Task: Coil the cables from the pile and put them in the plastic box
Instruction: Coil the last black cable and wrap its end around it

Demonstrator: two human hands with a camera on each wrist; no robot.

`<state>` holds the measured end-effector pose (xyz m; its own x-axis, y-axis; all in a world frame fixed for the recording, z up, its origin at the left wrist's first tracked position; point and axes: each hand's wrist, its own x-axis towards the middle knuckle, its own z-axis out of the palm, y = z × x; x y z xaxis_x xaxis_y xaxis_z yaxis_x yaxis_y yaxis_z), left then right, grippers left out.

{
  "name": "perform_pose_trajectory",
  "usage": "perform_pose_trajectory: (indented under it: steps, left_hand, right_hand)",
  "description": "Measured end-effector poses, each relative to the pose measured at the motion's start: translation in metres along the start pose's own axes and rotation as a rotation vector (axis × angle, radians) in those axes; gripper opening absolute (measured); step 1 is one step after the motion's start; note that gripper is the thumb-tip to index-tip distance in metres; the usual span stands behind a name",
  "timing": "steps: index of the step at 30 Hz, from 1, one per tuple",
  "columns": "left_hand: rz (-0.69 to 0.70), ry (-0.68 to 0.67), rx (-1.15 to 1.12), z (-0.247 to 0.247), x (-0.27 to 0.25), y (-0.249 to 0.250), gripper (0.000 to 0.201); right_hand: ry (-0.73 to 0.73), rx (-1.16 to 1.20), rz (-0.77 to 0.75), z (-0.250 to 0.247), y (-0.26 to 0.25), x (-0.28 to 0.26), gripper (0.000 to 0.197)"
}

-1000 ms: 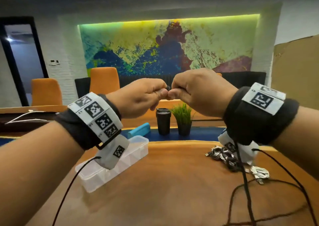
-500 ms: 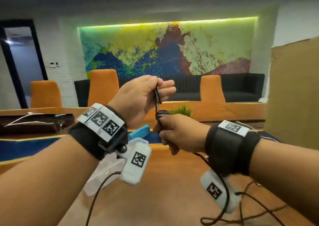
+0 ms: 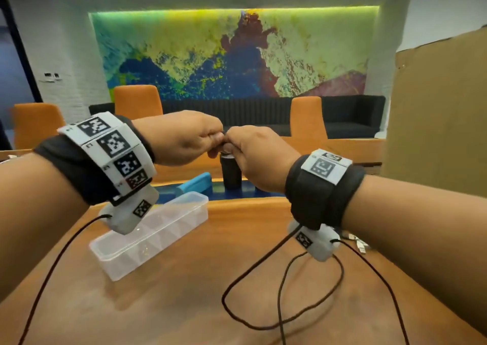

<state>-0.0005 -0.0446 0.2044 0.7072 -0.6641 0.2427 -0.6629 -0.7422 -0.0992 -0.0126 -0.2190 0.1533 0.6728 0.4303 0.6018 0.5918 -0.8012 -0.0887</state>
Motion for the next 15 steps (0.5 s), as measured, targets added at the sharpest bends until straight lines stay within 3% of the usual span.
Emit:
perform_pose_trajectory:
  steps: [4, 6, 10, 13, 15]
  left_hand:
    - [-0.037, -0.103, -0.075, -0.005, -0.008, -0.008, 0.030]
    - [-0.085, -0.123, -0.414, -0.004, -0.014, -0.013, 0.032]
    - [-0.196, -0.036, -1.391, -0.005, -0.029, -0.012, 0.031]
    - [-0.163, 0.034, -1.805, -0.009, -0.031, -0.008, 0.028]
    - [-0.136, 0.139, -1.937, -0.006, -0.023, 0.001, 0.028]
  right_hand:
    - [0.083, -0.053, 0.040, 0.004, 0.013, 0.005, 0.020]
    - [0.127, -0.022, 0.050, 0.003, 0.022, 0.006, 0.019]
    - [0.201, 0.038, 0.134, 0.006, 0.042, 0.008, 0.014]
    - [0.168, 0.073, 0.213, 0.015, 0.045, 0.004, 0.016]
    - [0.060, 0.082, 0.234, 0.025, 0.033, -0.001, 0.017]
